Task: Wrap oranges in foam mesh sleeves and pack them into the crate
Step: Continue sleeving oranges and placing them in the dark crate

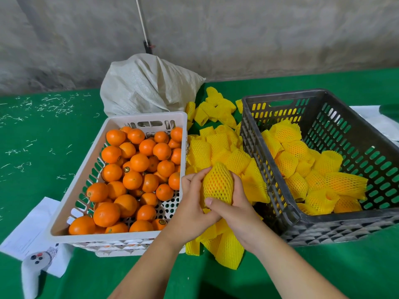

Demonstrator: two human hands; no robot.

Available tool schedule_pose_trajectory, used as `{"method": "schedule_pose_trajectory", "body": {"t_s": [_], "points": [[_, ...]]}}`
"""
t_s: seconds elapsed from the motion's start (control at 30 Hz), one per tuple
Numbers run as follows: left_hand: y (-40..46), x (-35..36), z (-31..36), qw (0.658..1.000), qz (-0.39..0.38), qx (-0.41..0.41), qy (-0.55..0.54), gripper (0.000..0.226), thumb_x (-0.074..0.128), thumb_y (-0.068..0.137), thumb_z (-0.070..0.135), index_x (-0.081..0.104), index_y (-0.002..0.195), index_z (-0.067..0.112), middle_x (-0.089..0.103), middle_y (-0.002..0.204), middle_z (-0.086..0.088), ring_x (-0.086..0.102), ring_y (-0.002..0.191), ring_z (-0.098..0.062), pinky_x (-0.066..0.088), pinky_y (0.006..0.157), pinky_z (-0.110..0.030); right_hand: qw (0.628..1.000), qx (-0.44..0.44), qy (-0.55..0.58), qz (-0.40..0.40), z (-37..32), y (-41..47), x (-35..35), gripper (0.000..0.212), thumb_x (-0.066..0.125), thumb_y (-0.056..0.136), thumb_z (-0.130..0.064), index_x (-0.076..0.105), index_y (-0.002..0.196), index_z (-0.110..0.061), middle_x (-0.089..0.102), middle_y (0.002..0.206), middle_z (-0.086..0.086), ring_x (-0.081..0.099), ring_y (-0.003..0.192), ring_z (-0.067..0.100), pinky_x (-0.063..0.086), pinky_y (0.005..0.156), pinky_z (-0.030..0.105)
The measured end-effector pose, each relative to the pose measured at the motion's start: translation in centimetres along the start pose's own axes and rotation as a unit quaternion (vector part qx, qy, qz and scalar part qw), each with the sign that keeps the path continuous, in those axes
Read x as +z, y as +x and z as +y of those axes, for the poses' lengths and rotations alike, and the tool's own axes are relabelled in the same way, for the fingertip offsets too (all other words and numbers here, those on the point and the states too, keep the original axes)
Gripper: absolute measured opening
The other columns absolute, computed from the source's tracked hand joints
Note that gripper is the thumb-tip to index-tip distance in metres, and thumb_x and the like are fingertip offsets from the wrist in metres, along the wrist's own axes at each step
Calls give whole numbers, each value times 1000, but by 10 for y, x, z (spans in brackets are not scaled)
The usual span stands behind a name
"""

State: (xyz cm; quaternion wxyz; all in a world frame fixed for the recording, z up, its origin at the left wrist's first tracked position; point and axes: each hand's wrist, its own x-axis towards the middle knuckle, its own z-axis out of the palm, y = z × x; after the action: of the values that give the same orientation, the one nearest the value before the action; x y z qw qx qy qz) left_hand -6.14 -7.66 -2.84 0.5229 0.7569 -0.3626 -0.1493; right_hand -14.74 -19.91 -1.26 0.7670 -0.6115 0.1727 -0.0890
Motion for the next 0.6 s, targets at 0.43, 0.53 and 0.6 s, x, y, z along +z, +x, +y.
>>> {"method": "schedule_pose_trajectory", "body": {"t_s": [0.43,0.53,0.6], "points": [[2,-6,8,981,-23,-75,-176,84,79,84,52,36,154,32,51,137,47,45,130,22,46,95,-5,992,-53,32,113,1,9,-1,103,87,61,-55,32,149,-46,50,145,-14,57,128,6,52,100,31],[5,-8,3,979,-21,-88,-182,78,83,83,28,44,151,32,58,144,28,55,134,4,52,99,-18,996,-43,46,63,2,8,4,95,88,66,-46,42,148,-36,64,136,-14,63,123,7,55,96,30],[6,-7,0,980,-23,-87,-178,80,83,85,20,44,155,25,60,148,7,59,135,-15,54,105,-33,999,-34,8,24,2,9,-1,80,89,69,-33,49,136,-50,67,124,-25,65,114,0,57,87,23]]}}
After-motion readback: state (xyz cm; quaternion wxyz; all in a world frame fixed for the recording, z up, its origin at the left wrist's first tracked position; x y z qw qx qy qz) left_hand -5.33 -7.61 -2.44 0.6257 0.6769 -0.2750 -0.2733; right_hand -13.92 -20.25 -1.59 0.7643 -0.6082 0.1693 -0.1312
